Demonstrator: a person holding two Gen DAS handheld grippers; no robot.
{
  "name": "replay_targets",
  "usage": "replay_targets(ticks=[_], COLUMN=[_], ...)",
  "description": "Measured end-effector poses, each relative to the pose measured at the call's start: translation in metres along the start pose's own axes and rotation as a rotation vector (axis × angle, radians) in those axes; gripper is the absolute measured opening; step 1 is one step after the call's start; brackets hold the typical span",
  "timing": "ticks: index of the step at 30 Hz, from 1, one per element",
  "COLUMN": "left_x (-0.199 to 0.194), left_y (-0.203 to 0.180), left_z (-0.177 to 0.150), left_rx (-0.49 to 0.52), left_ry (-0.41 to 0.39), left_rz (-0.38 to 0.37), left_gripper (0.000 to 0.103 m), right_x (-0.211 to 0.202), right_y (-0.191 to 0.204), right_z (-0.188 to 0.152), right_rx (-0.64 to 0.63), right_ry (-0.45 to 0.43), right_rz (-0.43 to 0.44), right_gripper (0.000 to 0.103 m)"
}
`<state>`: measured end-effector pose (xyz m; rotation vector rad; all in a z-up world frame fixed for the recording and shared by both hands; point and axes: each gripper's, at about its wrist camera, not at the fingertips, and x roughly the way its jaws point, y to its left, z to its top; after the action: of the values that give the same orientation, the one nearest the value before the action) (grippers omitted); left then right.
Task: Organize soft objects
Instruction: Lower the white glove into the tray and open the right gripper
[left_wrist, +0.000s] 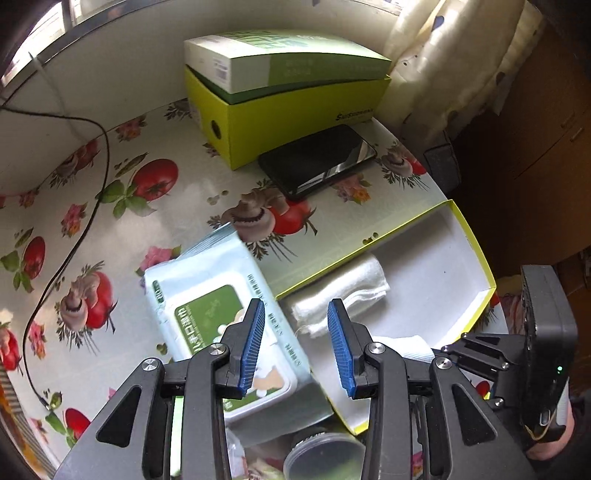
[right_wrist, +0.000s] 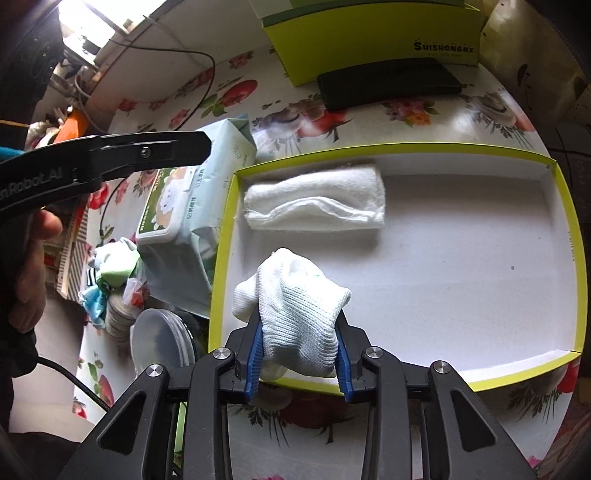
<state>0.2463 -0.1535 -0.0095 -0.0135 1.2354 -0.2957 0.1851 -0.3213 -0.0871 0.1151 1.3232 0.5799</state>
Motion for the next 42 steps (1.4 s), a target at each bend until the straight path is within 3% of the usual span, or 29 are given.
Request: replay_targets(ticks=[2, 6, 16, 18, 20, 34, 38, 42], left_x=[-0.008, -0.022, -0.048, -0.053, -0.057, -0.087, -0.093, -0.098], left_y=[0.009, 0.021, 0.034, 0.036, 0.037, 0.053, 0.056, 0.062], left_z=[-0.008, -0.025, -0.065, -0.073, -0.081, -0.116, -0.124, -0.133], left_rx=[-0.034, -0.079, -0.146, -0.149, -0.150, -0.212, -0.229, -0.253], left_ry=[-0.006, -0.018, -0.035, -0.040, -0.040, -0.086, -0.094, -0.106], left_rz=[-0.001, -0.003, -0.011, -0.012, -0.002, 0.067, 0.076, 0.086], left_gripper=[0.037, 0.037, 0.037, 0.037, 0.037, 0.037, 0.037, 0.037], right_x=[0.006, 0.011, -0.015, -0.011, -0.009, -0.064, -0.073, -0.076], right_y=[0.005, 0.007, 0.016, 0.017, 0.021, 0.058, 0.073, 0.090], right_z=[0.000, -0.007, -0.018, -0.016, -0.015, -0.023, -0.025, -0.027], right_rx=[0.014, 0.030, 0.001, -0.006, -0.004, -0.107, -0.141, -0.167], right_ry=[0.022, 0.061, 0.019, 0.031, 0.040, -0.035, -0.048, -0.050], right_rz=[0.018, 0.005, -0.024, -0.022, -0.009, -0.042, -0.051, -0.025], right_gripper=[0.036, 0.056, 0.056, 0.041, 0.035, 0.036, 0.044, 0.045])
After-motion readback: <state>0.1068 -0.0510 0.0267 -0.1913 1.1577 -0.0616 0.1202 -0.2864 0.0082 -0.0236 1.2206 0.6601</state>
